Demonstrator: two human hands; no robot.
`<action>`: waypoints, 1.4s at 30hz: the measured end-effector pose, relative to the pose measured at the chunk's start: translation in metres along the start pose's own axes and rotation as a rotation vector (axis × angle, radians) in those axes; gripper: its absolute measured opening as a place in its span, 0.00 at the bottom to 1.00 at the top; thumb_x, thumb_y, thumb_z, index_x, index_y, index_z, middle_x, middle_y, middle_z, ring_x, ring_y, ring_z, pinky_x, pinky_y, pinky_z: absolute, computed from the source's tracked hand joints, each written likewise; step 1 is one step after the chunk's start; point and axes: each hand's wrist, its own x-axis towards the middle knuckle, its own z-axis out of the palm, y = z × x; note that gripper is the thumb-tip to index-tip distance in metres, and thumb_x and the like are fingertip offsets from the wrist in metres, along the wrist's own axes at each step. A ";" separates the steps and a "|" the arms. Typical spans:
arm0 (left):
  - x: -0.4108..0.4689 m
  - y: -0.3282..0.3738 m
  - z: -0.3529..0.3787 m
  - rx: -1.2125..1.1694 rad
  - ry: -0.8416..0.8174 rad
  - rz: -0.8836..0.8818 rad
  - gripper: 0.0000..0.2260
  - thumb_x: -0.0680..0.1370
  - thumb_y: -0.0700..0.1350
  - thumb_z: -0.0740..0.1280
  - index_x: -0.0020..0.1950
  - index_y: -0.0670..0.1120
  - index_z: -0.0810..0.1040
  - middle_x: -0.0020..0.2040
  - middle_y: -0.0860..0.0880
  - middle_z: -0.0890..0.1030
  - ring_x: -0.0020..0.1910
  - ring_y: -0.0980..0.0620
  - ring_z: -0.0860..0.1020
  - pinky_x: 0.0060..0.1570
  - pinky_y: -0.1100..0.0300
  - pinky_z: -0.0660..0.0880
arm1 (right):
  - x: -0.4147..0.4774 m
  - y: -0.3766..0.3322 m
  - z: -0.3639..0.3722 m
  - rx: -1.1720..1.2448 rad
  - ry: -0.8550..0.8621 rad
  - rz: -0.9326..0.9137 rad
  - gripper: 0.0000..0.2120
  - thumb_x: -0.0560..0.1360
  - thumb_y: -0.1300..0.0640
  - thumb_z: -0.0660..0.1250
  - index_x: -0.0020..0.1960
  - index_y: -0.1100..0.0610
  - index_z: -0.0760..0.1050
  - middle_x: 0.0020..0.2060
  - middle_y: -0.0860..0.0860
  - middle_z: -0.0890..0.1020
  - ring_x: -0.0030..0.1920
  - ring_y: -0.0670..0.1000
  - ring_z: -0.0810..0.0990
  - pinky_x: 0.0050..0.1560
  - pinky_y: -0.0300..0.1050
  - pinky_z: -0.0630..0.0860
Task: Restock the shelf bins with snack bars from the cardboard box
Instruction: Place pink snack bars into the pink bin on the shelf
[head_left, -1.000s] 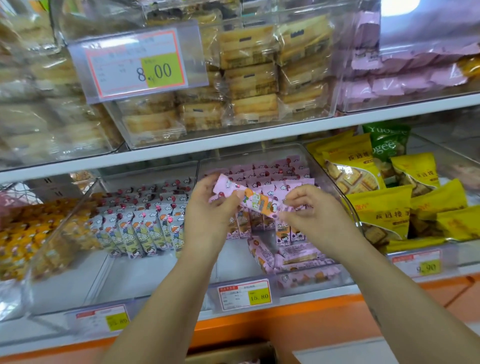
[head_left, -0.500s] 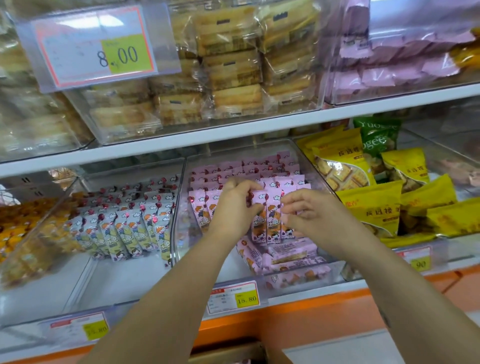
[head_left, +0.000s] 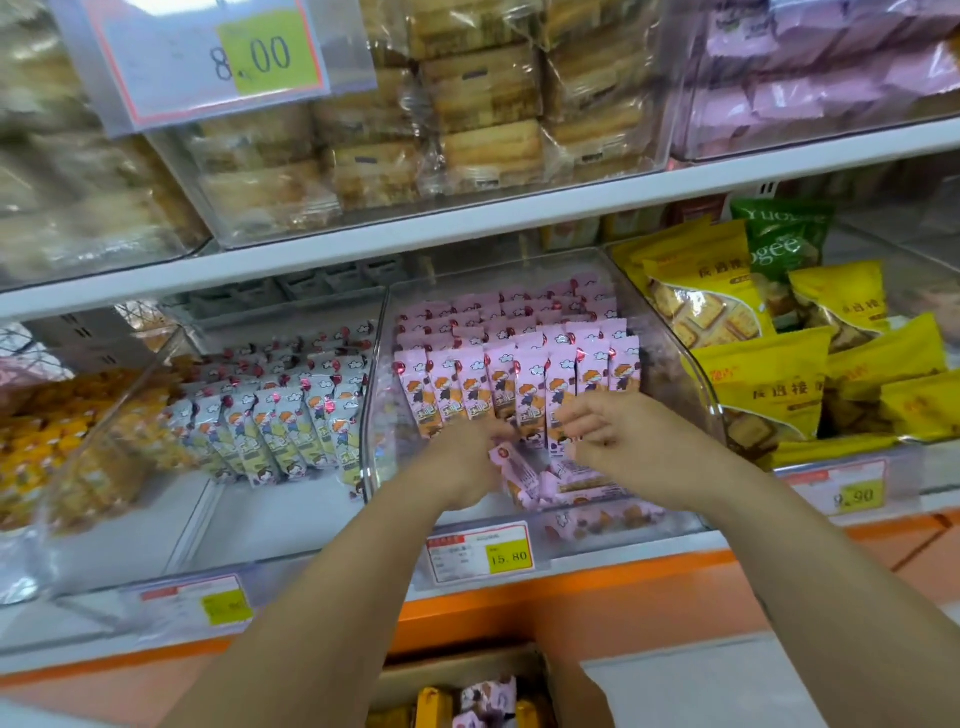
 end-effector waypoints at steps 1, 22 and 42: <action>0.001 0.001 0.001 0.020 -0.018 -0.006 0.27 0.77 0.33 0.65 0.73 0.50 0.67 0.71 0.42 0.63 0.62 0.40 0.74 0.54 0.55 0.74 | 0.000 0.001 0.001 -0.038 -0.014 -0.004 0.16 0.80 0.61 0.62 0.66 0.52 0.71 0.62 0.50 0.75 0.63 0.49 0.73 0.64 0.44 0.71; -0.038 0.003 -0.016 -0.425 0.181 0.105 0.19 0.76 0.40 0.71 0.64 0.52 0.72 0.65 0.48 0.73 0.44 0.47 0.82 0.47 0.54 0.80 | 0.002 -0.014 -0.003 -0.145 0.026 -0.099 0.15 0.76 0.55 0.68 0.62 0.53 0.75 0.54 0.47 0.77 0.50 0.44 0.73 0.48 0.32 0.69; -0.085 -0.014 -0.078 -0.403 0.329 0.190 0.14 0.75 0.46 0.71 0.56 0.62 0.74 0.57 0.54 0.79 0.46 0.55 0.83 0.51 0.56 0.79 | -0.014 -0.053 -0.007 0.351 0.141 -0.271 0.10 0.78 0.57 0.65 0.51 0.42 0.75 0.37 0.46 0.84 0.37 0.49 0.83 0.43 0.47 0.80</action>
